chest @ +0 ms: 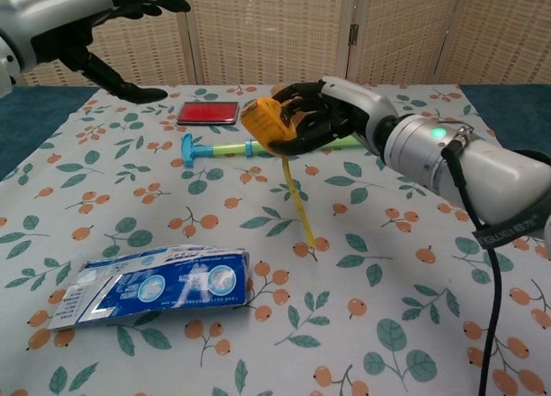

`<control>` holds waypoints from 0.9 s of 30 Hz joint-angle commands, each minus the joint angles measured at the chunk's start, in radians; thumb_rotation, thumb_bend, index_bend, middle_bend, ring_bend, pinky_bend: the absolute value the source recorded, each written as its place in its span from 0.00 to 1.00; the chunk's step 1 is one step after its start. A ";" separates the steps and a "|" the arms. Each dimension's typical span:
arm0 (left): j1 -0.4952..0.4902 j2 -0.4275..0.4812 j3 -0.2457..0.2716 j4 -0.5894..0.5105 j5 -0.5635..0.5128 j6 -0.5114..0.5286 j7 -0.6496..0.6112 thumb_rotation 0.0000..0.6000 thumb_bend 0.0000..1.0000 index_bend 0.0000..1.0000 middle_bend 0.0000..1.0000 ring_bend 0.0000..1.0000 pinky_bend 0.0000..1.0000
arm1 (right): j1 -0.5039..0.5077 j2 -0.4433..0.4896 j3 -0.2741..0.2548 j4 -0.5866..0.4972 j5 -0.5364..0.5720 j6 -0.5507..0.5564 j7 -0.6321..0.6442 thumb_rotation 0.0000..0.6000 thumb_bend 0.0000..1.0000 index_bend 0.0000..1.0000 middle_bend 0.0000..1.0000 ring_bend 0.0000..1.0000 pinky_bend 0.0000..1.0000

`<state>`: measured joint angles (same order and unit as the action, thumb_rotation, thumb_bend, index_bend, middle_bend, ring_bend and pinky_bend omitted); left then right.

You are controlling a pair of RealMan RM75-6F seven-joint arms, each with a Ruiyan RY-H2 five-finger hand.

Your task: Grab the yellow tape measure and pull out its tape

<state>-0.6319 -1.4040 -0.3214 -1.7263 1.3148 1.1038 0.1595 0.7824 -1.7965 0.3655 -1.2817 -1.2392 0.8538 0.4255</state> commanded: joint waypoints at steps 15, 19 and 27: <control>-0.117 -0.116 -0.002 0.069 -0.070 -0.029 0.087 1.00 0.29 0.16 0.12 0.08 0.00 | 0.060 -0.076 0.026 0.082 0.002 0.025 0.033 1.00 0.55 0.68 0.55 0.48 0.27; -0.131 -0.136 -0.004 0.085 -0.089 -0.028 0.093 1.00 0.31 0.16 0.12 0.08 0.00 | 0.063 -0.077 0.024 0.080 0.007 0.027 0.024 1.00 0.55 0.68 0.55 0.49 0.27; -0.145 -0.154 -0.002 0.102 -0.107 -0.014 0.101 1.00 0.33 0.17 0.12 0.09 0.00 | 0.061 -0.072 0.019 0.074 0.016 0.032 0.013 1.00 0.55 0.68 0.55 0.48 0.27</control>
<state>-0.7758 -1.5569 -0.3235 -1.6254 1.2088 1.0897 0.2602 0.8436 -1.8685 0.3846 -1.2081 -1.2230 0.8855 0.4390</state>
